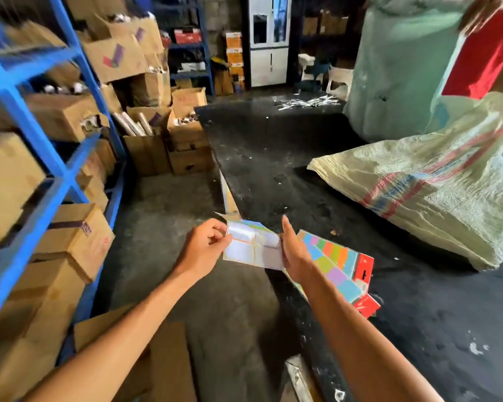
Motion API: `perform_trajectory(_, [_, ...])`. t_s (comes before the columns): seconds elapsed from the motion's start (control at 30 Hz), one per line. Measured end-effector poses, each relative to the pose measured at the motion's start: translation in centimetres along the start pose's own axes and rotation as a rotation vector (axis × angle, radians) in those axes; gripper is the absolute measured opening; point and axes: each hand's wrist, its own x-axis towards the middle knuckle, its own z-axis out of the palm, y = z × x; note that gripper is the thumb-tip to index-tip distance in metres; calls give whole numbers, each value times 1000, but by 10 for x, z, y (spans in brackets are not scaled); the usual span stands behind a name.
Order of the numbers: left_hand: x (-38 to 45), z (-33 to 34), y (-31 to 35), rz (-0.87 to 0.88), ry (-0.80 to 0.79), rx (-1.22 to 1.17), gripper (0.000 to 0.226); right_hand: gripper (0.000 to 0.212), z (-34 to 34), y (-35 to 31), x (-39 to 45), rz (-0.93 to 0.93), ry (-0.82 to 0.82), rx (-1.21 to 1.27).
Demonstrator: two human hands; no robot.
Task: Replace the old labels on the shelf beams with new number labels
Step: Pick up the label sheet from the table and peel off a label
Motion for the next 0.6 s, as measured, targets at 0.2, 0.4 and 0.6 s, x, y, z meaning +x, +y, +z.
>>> perform_trajectory(0.2, [-29,-126,10,-3,190,-115,8,17,117,-70,-37,-260,-352,174])
perform_trajectory(0.4, [-76,-262,39,-29,519,-458,39,14,247,-117,-118,-502,-755,53])
perform_trajectory(0.6, [-122,-354,73,126,762,-473,22,14,342,-138,-187,-615,-992,41])
